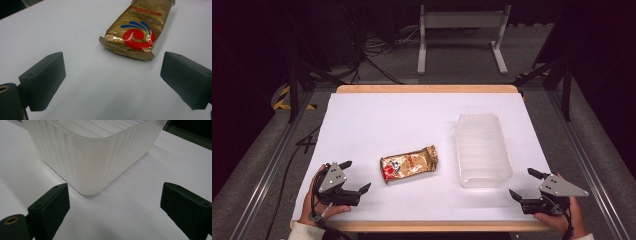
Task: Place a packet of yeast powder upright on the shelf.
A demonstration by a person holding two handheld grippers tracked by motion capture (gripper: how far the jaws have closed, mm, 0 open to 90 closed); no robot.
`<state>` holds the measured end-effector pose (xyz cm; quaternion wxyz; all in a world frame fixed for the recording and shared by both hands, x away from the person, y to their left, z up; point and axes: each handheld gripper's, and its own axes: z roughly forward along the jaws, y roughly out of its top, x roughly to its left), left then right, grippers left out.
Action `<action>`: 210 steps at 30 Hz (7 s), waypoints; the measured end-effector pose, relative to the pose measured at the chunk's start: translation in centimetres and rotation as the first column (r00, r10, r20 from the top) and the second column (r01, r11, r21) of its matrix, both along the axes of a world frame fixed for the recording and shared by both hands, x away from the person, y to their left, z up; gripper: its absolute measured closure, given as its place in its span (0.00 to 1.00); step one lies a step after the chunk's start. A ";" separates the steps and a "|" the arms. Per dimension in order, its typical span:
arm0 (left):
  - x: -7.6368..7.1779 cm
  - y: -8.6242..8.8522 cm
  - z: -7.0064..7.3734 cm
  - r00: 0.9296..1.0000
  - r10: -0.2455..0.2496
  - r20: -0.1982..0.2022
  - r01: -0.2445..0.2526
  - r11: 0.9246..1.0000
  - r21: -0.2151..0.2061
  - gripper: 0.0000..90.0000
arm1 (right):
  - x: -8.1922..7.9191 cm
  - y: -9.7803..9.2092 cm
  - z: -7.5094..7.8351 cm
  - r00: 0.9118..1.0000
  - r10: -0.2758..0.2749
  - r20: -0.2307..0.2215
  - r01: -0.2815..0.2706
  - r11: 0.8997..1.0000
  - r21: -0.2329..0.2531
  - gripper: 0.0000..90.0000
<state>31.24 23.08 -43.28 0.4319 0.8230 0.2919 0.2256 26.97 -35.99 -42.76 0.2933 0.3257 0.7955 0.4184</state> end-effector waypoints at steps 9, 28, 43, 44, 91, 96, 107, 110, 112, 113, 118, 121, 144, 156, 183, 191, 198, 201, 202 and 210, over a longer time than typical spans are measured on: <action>0.5 -0.1 -0.6 1.000 -0.001 -0.013 0.001 1.000 0.010 0.08 | 0.0 0.0 0.0 1.000 0.000 0.002 0.000 1.000 -0.001 0.10; 2.6 -1.1 -0.3 0.996 -0.056 -0.062 0.057 0.998 0.022 0.12 | 0.1 0.3 -0.2 1.000 0.008 -0.017 -0.008 1.000 -0.003 0.11; 5.3 -4.1 2.0 0.990 -0.127 -0.066 0.129 0.991 0.027 0.14 | 0.2 0.4 -0.3 1.000 0.010 -0.026 -0.010 1.000 -0.007 0.11; 5.4 -4.4 2.1 0.989 -0.130 -0.067 0.132 0.991 0.033 0.14 | 0.2 0.4 -0.3 1.000 0.010 -0.026 -0.010 1.000 -0.007 0.11; 15.3 -22.5 1.6 0.793 -0.318 -0.520 0.515 0.805 0.293 0.40 | -0.1 0.2 -0.5 0.998 0.028 -0.051 -0.029 0.999 -0.017 0.11; 15.4 -22.0 2.3 0.792 -0.330 -0.514 0.507 0.824 0.253 0.63 | -0.1 0.2 -0.4 0.998 0.027 -0.050 -0.028 0.999 -0.019 0.11; 13.5 -21.1 5.0 0.835 -0.357 -0.419 0.482 0.843 0.241 0.90 | 0.0 0.2 -0.3 0.998 0.024 -0.057 -0.025 1.000 -0.018 0.11; 12.5 -20.0 6.9 0.867 -0.358 -0.346 0.448 0.864 0.230 0.94 | 0.0 0.1 -0.2 0.998 0.025 -0.053 -0.026 1.000 -0.014 0.11; 11.5 -18.6 8.5 0.885 -0.370 -0.284 0.427 0.888 0.173 0.95 | -0.1 0.1 -0.2 0.999 0.022 -0.047 -0.022 1.000 -0.010 0.11; 11.2 -18.2 8.8 0.889 -0.371 -0.267 0.419 0.895 0.153 0.95 | 0.0 0.2 -0.1 0.999 0.018 -0.045 -0.019 1.000 -0.015 0.12; 9.5 -16.5 9.9 0.903 -0.371 -0.216 0.405 0.903 0.144 0.96 | 0.0 0.2 -0.1 0.999 0.011 -0.047 -0.012 1.000 -0.011 0.12; 8.8 -15.6 10.5 0.914 -0.359 -0.187 0.386 0.913 0.135 0.96 | 0.1 0.3 -0.1 0.999 0.007 -0.047 -0.008 1.000 -0.010 0.12; 6.8 -15.1 13.4 0.927 -0.374 -0.036 0.374 0.928 -0.004 0.96 | 0.2 0.4 -0.4 0.998 0.010 -0.063 -0.011 1.000 -0.015 0.12; 7.9 -16.6 14.0 0.933 -0.360 0.010 0.359 0.927 -0.107 0.96 | 0.2 0.4 -0.3 0.999 0.008 -0.052 -0.009 1.000 -0.007 0.12; 9.3 -23.3 15.2 0.929 -0.357 0.092 0.369 0.892 -0.262 0.97 | 0.1 0.1 -0.2 0.999 0.002 -0.051 -0.002 1.000 0.011 0.12; 9.7 -25.6 15.3 0.938 -0.334 0.089 0.345 0.885 -0.312 0.97 | 0.2 0.2 -0.3 0.998 0.008 -0.057 -0.007 1.000 0.009 0.12; 9.5 -28.3 15.3 0.942 -0.324 0.091 0.336 0.882 -0.332 0.97 | 0.2 0.1 -0.3 0.999 0.008 -0.052 -0.007 1.000 0.009 0.12; 9.4 -29.5 15.5 0.943 -0.317 0.097 0.331 0.881 -0.339 0.97 | 0.1 0.1 -0.3 0.999 0.008 -0.051 -0.008 1.000 0.008 0.12; 9.4 -29.8 15.5 0.946 -0.305 0.108 0.323 0.882 -0.343 0.97 | 0.1 0.1 -0.3 0.999 0.010 -0.051 -0.009 1.000 0.010 0.12; 9.8 -32.2 14.7 0.944 -0.314 0.099 0.327 0.859 -0.393 0.97 | 0.1 0.0 -0.3 0.999 0.009 -0.053 -0.009 1.000 0.015 0.12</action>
